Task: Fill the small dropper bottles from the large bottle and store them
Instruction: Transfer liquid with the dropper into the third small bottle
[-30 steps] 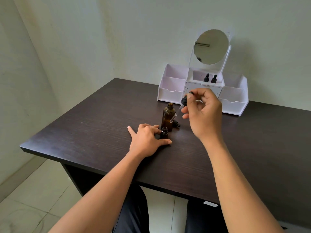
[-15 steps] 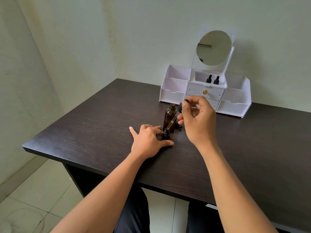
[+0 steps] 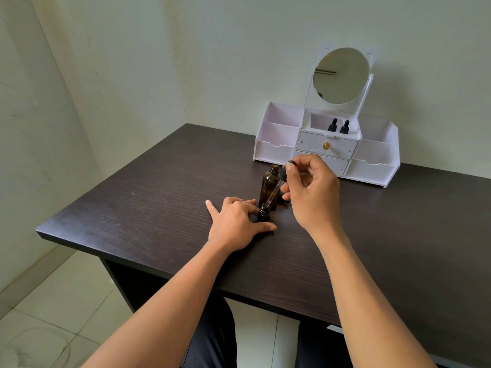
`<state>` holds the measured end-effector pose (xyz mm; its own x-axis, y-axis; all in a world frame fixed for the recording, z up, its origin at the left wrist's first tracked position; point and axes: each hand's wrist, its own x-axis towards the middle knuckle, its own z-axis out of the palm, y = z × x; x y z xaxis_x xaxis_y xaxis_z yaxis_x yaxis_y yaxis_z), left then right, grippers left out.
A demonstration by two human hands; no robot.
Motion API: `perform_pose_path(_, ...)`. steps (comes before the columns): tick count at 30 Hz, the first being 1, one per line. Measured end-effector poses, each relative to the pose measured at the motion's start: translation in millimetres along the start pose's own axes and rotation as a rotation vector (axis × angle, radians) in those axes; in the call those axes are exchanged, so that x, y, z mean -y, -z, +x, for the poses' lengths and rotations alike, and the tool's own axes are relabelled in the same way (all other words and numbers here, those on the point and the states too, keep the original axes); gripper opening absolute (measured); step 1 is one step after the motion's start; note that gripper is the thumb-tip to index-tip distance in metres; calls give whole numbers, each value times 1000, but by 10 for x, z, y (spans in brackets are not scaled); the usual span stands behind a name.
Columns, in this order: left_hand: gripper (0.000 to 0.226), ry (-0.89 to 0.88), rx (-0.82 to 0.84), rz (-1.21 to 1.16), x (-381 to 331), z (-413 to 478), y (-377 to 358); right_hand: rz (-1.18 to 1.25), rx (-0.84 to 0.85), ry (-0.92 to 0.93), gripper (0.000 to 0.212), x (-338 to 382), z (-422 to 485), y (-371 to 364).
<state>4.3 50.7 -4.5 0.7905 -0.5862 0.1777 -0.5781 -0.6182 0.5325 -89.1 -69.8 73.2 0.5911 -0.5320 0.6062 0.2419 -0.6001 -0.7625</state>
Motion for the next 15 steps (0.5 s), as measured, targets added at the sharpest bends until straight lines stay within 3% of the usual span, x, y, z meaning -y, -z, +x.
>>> perform_pose_path(11,64,1,5,2,-1,2,-2,17,12,-47,3,-78,-63,-29)
perform_pose_path(15,63,1,1,0,11,5,-8,51,19,-81,15,-125,-57,-35)
